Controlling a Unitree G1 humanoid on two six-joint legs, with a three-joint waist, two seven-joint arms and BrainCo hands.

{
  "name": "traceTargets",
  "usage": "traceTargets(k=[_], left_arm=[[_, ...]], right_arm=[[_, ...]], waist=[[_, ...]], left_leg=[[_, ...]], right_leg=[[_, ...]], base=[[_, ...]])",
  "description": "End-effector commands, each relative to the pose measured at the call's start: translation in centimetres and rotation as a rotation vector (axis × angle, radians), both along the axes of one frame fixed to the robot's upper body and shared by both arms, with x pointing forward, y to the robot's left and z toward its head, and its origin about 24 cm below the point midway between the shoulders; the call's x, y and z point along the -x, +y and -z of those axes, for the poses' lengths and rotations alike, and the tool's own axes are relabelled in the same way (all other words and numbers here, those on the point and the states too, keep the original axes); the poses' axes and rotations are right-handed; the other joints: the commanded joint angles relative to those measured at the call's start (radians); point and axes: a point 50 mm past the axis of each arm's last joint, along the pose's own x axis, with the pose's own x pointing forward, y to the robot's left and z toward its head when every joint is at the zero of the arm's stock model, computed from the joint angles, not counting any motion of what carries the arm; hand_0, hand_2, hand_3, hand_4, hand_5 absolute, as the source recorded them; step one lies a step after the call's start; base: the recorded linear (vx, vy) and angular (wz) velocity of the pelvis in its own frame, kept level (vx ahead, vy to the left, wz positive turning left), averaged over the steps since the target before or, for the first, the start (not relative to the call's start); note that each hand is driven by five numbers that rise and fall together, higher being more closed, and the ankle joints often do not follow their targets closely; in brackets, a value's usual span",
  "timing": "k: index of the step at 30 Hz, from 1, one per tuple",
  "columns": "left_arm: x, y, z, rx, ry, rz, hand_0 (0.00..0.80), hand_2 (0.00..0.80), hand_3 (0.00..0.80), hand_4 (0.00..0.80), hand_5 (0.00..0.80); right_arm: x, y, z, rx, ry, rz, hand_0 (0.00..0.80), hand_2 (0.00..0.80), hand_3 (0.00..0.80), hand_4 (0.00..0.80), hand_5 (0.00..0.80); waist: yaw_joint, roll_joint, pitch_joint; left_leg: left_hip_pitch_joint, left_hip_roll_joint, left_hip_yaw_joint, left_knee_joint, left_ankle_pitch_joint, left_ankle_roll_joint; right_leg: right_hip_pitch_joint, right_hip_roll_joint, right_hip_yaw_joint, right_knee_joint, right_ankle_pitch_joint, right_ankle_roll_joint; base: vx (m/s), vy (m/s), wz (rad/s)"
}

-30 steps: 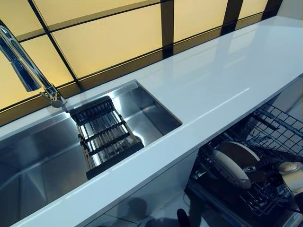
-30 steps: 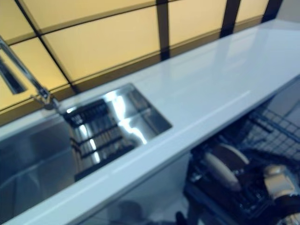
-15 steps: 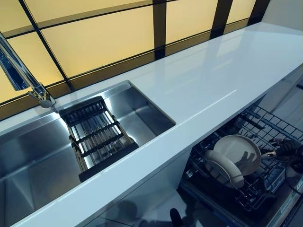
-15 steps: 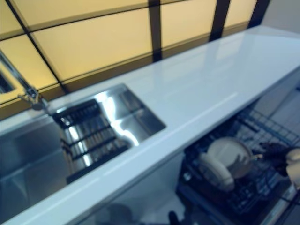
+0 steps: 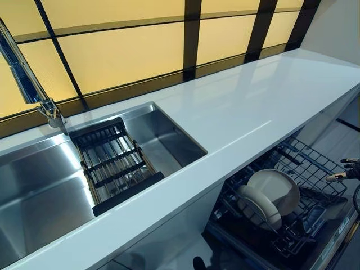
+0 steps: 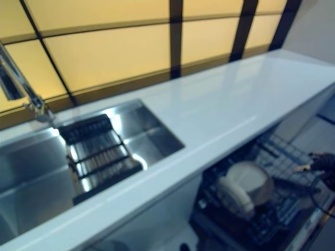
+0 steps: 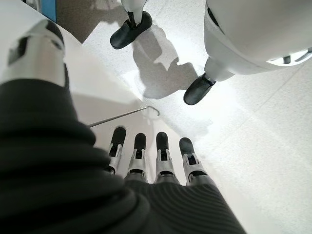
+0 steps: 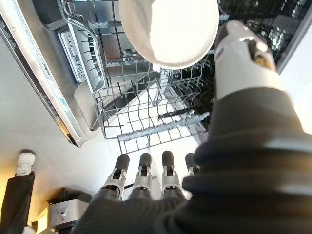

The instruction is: Take plates into dishwasher

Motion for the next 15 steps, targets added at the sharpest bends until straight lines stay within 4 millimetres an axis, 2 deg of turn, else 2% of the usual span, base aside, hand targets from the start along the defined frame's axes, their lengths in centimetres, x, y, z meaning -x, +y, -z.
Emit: traceTargets(k=[1, 3, 5, 6, 7, 9, 10, 11, 12, 13, 14, 15], left_arm=[[-2.3, 3.6, -1.9, -0.122, -0.125, -0.042, 0.0, 0.0, 0.0, 0.0, 0.0], [-1.9, 3.9, -1.8, -0.122, -0.125, -0.075, 0.0, 0.0, 0.0, 0.0, 0.0], [-1.4, 4.1, -1.7, -0.116, -0.127, -0.13, 0.0, 0.0, 0.0, 0.0, 0.0], [-1.0, 4.4, -1.6, -0.111, -0.13, -0.184, 0.0, 0.0, 0.0, 0.0, 0.0], [-0.9, 4.4, -1.6, -0.111, -0.129, -0.188, 0.0, 0.0, 0.0, 0.0, 0.0], [-0.4, 5.0, -1.6, -0.128, -0.137, -0.211, 0.0, 0.0, 0.0, 0.0, 0.0], [-0.4, 5.1, -1.7, -0.133, -0.138, -0.207, 0.0, 0.0, 0.0, 0.0, 0.0], [-0.3, 5.6, -1.9, -0.159, -0.143, -0.189, 0.0, 0.0, 0.0, 0.0, 0.0], [-0.3, 5.8, -1.9, -0.168, -0.144, -0.185, 0.0, 0.0, 0.0, 0.0, 0.0], [-0.7, 6.7, -2.4, -0.204, -0.15, -0.174, 0.0, 0.0, 0.0, 0.0, 0.0], [-0.7, 6.8, -2.5, -0.205, -0.15, -0.172, 0.0, 0.0, 0.0, 0.0, 0.0], [-1.0, 7.5, -2.9, -0.229, -0.149, -0.167, 0.0, 0.0, 0.0, 0.0, 0.0]], right_arm=[[0.9, -1.8, -2.7, 0.002, -0.166, 0.133, 0.0, 0.0, 0.0, 0.0, 0.0], [1.5, -2.4, -2.2, -0.06, -0.204, 0.179, 0.0, 0.0, 0.0, 0.0, 0.0], [2.5, -3.0, -1.0, -0.139, -0.239, 0.241, 0.0, 0.0, 0.0, 0.0, 0.0], [3.3, -3.4, 0.4, -0.211, -0.271, 0.283, 0.0, 0.0, 0.0, 0.0, 0.0], [3.5, -3.4, 0.7, -0.222, -0.278, 0.294, 0.0, 0.0, 0.0, 0.0, 0.0], [5.4, -4.2, 3.4, -0.324, -0.332, 0.396, 0.0, 0.0, 0.0, 0.0, 0.0], [5.7, -4.3, 3.7, -0.334, -0.338, 0.41, 0.0, 0.0, 0.0, 0.0, 0.0], [7.2, -4.9, 5.7, -0.378, -0.361, 0.475, 0.0, 0.0, 0.0, 0.0, 0.0], [7.6, -5.0, 6.2, -0.386, -0.362, 0.495, 0.0, 0.0, 0.0, 0.0, 0.0], [9.4, -5.4, 8.2, -0.415, -0.367, 0.549, 0.0, 0.0, 0.0, 0.0, 0.0], [9.4, -5.4, 8.2, -0.415, -0.368, 0.55, 0.0, 0.0, 0.0, 0.0, 0.0], [10.3, -5.5, 9.2, -0.426, -0.366, 0.58, 0.0, 0.0, 0.0, 0.0, 0.0]], waist=[[0.017, -0.019, -0.029], [0.017, -0.019, -0.03], [0.018, -0.022, -0.03], [0.017, -0.022, -0.029], [0.018, -0.023, -0.029], [0.02, -0.024, -0.027], [0.022, -0.025, -0.027], [0.021, -0.025, -0.022], [0.022, -0.025, -0.021], [0.016, -0.025, -0.008], [0.018, -0.026, -0.008], [0.011, -0.026, 0.003]], left_leg=[[0.004, -0.001, -0.054, 0.005, -0.026, 0.049], [0.005, -0.001, -0.055, 0.005, -0.027, 0.05], [0.005, 0.0, -0.056, 0.005, -0.028, 0.051], [0.006, 0.0, -0.06, 0.005, -0.029, 0.053], [0.006, -0.001, -0.061, 0.005, -0.029, 0.053], [0.008, -0.006, -0.069, 0.006, -0.035, 0.06], [0.008, -0.007, -0.069, 0.007, -0.036, 0.061], [0.009, -0.011, -0.068, 0.012, -0.041, 0.066], [0.009, -0.012, -0.067, 0.013, -0.042, 0.067], [0.008, -0.018, -0.063, 0.018, -0.046, 0.072], [0.008, -0.018, -0.063, 0.019, -0.046, 0.072], [0.005, -0.023, -0.061, 0.027, -0.049, 0.073]], right_leg=[[0.046, 0.035, -0.011, 0.002, -0.046, 0.048], [0.047, 0.034, -0.013, 0.002, -0.047, 0.048], [0.048, 0.032, -0.016, 0.002, -0.047, 0.049], [0.049, 0.03, -0.016, 0.002, -0.046, 0.049], [0.05, 0.03, -0.016, 0.002, -0.046, 0.049], [0.05, 0.022, -0.019, 0.003, -0.043, 0.051], [0.051, 0.021, -0.019, 0.004, -0.043, 0.051], [0.048, 0.014, -0.019, 0.007, -0.04, 0.055], [0.047, 0.012, -0.019, 0.008, -0.039, 0.057], [0.034, 0.003, -0.024, 0.013, -0.027, 0.066], [0.034, 0.003, -0.024, 0.012, -0.027, 0.066], [0.02, -0.004, -0.029, 0.013, -0.013, 0.073]], base=[[0.0, 0.0, 0.0], [0.0, 0.0, 0.0], [0.0, 0.0, 0.0], [0.0, 0.0, 0.0], [0.0, 0.0, 0.0], [0.0, 0.0, 0.0], [0.0, 0.0, 0.0], [0.0, 0.0, 0.0], [0.0, 0.0, 0.0], [0.0, 0.0, 0.0], [-0.05, 0.017, 0.01], [-0.093, 0.01, -0.04]])
